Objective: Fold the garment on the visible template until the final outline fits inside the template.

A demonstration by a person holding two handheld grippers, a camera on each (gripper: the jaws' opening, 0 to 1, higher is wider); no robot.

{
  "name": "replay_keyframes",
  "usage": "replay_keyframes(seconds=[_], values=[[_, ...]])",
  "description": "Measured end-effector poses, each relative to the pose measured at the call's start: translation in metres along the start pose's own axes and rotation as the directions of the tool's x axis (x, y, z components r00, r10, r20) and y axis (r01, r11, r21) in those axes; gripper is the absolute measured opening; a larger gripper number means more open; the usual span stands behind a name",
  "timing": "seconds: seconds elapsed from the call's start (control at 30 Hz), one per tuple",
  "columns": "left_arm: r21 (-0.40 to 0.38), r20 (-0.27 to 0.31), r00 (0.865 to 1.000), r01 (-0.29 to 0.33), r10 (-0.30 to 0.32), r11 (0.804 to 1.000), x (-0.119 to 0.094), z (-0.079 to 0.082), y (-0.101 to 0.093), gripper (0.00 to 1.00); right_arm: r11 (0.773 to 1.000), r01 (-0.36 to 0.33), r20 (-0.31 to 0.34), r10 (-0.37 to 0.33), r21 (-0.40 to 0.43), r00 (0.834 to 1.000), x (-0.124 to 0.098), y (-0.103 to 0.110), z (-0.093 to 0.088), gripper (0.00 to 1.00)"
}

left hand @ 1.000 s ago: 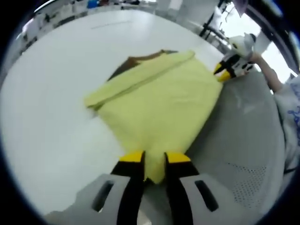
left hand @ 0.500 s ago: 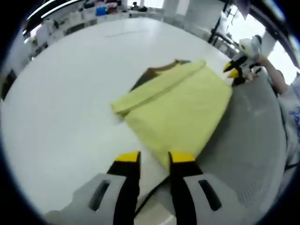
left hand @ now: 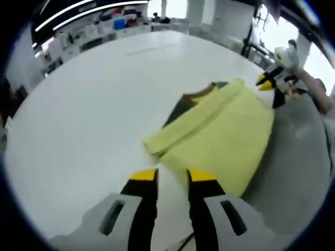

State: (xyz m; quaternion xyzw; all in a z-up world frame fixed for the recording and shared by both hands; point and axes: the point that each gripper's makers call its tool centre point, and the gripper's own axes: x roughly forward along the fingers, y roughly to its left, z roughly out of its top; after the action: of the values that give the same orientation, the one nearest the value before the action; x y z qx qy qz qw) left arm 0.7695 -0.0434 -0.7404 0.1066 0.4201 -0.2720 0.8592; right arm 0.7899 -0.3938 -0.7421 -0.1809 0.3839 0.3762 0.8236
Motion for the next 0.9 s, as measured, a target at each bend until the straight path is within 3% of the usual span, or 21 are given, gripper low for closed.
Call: replay_keyframes(seconds=[0.3,0.4,0.47,0.9], values=[[-0.017,0.002,1.000,-0.024,0.024,1.000,0.013,0.001,0.015,0.17,0.995,0.094,0.035,-0.096,0.044,0.995,0.013,-0.032,0.006,0.07],[0.001,0.049,0.996,-0.080,0.079,0.997,0.015,0.009,0.027,0.18,0.992,0.112,0.030,-0.113,0.058,0.993,0.016,-0.037,0.006,0.07],[-0.029,0.039,0.997,-0.068,0.069,0.997,0.016,0.007,0.026,0.17,0.991,0.121,0.032,-0.123,0.061,0.992,0.018,-0.040,0.007,0.07],[-0.033,0.020,0.999,-0.037,0.038,0.999,0.027,0.003,0.023,0.17,0.989,0.115,0.012,-0.116,0.089,0.993,0.029,-0.043,0.001,0.08]])
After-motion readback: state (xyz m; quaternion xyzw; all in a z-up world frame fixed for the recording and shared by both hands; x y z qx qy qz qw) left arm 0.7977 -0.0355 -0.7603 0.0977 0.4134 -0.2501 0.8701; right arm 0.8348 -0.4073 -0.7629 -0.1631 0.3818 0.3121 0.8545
